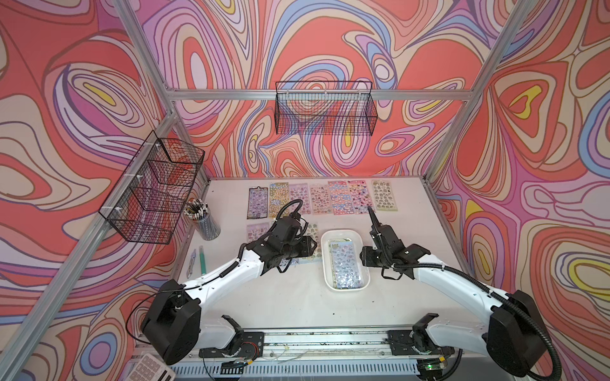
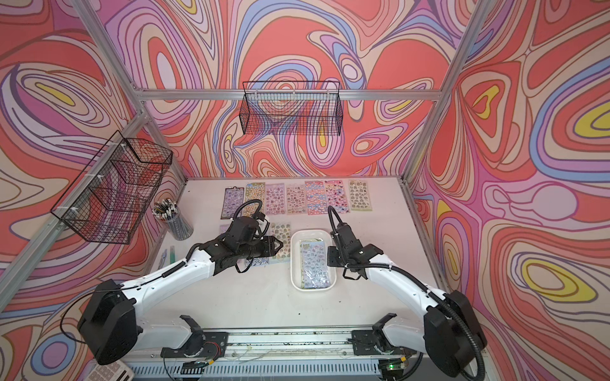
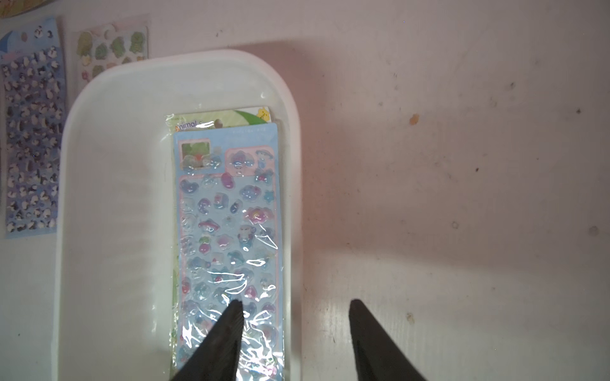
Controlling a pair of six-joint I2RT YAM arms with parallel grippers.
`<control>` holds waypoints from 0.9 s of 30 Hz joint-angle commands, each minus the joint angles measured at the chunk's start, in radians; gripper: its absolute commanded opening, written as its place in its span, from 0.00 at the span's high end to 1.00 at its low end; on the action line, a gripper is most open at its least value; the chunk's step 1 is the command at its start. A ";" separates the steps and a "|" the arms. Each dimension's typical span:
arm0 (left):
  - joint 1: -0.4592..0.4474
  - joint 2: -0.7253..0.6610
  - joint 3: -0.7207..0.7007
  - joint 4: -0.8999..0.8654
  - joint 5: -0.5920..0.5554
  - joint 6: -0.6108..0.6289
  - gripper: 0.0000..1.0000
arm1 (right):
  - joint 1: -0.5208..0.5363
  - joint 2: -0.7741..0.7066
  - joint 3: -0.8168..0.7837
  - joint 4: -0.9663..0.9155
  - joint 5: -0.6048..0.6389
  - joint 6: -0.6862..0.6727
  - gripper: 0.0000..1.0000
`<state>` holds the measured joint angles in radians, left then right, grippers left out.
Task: Take the stickers out of the storage box
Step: Place the sticker at the center of the board, then move the storage box to the center of the board.
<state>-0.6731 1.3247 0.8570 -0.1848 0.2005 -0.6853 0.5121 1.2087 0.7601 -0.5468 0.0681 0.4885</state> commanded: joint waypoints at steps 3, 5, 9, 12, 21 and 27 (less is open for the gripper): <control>-0.088 -0.024 -0.041 -0.013 -0.042 -0.030 0.59 | 0.003 -0.072 0.069 -0.070 0.004 -0.007 0.39; -0.120 -0.015 -0.050 0.002 -0.043 -0.040 0.60 | 0.003 -0.089 0.082 -0.088 -0.018 -0.010 0.38; -0.165 0.016 -0.057 0.027 -0.042 -0.057 0.64 | 0.003 -0.103 0.113 -0.131 -0.033 -0.019 0.37; -0.171 0.040 -0.079 0.079 -0.024 -0.079 0.68 | 0.004 -0.095 0.128 -0.140 -0.043 -0.019 0.37; -0.173 0.182 -0.014 0.036 -0.068 -0.064 0.71 | 0.005 -0.046 0.150 -0.119 -0.087 -0.005 0.37; -0.173 0.268 0.032 0.066 -0.049 -0.067 0.75 | 0.006 -0.030 0.150 -0.115 -0.103 0.002 0.37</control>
<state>-0.8436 1.5612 0.8597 -0.1345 0.1574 -0.7391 0.5121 1.1637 0.8913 -0.6590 -0.0216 0.4839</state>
